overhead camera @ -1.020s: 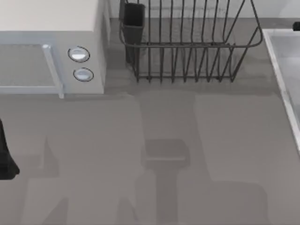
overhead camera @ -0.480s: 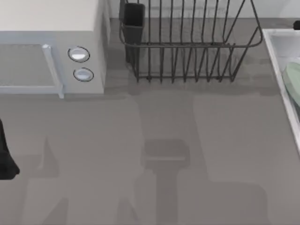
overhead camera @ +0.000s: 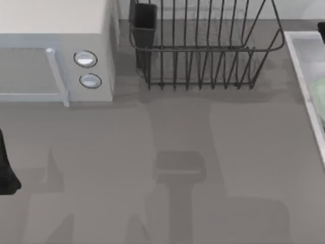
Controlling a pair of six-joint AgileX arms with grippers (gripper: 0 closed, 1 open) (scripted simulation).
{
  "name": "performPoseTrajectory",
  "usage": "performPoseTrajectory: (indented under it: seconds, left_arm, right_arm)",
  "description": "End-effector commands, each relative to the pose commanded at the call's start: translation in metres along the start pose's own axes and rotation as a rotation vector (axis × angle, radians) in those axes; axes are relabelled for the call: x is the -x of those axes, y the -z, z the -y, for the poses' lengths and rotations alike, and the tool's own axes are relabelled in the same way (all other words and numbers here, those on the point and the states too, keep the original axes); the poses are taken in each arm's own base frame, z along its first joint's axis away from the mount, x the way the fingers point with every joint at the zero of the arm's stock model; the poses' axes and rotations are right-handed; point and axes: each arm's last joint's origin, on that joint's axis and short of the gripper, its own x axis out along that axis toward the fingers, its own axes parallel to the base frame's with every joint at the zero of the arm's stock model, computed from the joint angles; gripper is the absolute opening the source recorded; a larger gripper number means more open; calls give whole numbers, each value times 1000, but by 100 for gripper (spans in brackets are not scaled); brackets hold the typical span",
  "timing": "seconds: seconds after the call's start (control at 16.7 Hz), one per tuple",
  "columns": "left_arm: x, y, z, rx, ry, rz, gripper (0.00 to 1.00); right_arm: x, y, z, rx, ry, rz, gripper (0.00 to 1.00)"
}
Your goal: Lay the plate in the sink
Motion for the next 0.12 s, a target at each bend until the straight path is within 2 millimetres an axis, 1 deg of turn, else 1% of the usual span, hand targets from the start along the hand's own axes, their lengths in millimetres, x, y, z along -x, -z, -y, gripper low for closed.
performPoseTrajectory:
  seconds: [0.12]
  left_arm:
    - [0, 0, 0, 0, 0, 0, 100]
  right_arm:
    - [0, 0, 0, 0, 0, 0, 100]
